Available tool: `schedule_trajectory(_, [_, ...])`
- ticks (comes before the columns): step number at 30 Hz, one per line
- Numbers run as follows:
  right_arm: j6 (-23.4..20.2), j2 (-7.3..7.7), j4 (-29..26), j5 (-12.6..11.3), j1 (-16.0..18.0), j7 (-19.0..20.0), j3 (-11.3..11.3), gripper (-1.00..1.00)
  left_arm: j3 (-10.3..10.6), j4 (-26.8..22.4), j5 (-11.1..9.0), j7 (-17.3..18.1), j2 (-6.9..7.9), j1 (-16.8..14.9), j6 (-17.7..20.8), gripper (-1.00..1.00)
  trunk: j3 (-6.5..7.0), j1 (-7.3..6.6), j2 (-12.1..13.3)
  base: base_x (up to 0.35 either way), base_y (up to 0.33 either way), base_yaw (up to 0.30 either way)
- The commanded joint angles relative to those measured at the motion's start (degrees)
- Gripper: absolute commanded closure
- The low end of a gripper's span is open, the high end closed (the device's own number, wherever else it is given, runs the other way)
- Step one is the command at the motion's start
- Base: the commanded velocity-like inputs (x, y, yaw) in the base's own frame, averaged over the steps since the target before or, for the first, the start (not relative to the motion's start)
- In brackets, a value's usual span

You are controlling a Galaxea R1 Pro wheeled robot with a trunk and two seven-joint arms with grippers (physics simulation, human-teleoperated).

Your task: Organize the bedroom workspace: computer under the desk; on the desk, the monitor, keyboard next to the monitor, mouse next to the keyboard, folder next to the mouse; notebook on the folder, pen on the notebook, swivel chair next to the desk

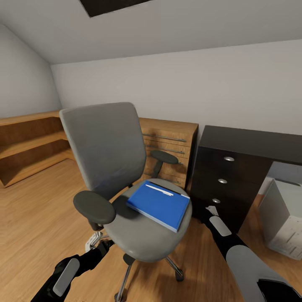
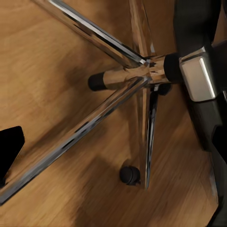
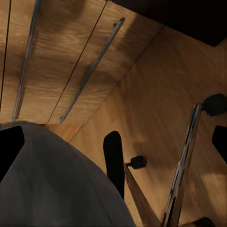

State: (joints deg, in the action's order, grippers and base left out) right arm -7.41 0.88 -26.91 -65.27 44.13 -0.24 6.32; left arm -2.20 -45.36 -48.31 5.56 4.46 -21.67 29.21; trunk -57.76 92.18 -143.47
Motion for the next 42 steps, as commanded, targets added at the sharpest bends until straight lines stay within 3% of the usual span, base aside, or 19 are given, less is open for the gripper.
schedule_trajectory(1, [-0.34, -0.01, -0.08, -0.35, 0.02, -0.03, 0.25, -1.00, -0.17, 0.01, -0.12, 0.15, -0.04, -0.04, 0.36, -1.00, -0.05, -0.01, -0.02, 0.000, 0.000, 0.228])
schedule_trajectory(15, [-0.44, 0.00, -0.07, -0.44, 0.03, -0.07, 0.30, -1.00, -0.14, 0.01, -0.17, 0.17, -0.13, 0.07, 0.39, -1.00, -0.05, -0.01, -0.02, 0.000, 0.000, 0.257])
schedule_trajectory(36, [-0.41, 0.29, -0.06, 0.13, -0.11, -0.24, 0.46, -1.00, -0.08, 0.01, -0.41, 0.19, -0.50, 0.19, 0.32, -1.00, -0.05, -0.01, -0.02, 0.000, 0.000, 0.013])
schedule_trajectory(42, [-0.24, 0.23, -0.07, 0.14, -1.64, -0.06, 0.51, -1.00, -0.08, 0.01, -0.41, 0.16, -0.50, 0.35, 0.32, -1.00, -0.05, -0.01, -0.02, 0.025, -0.039, 0.000])
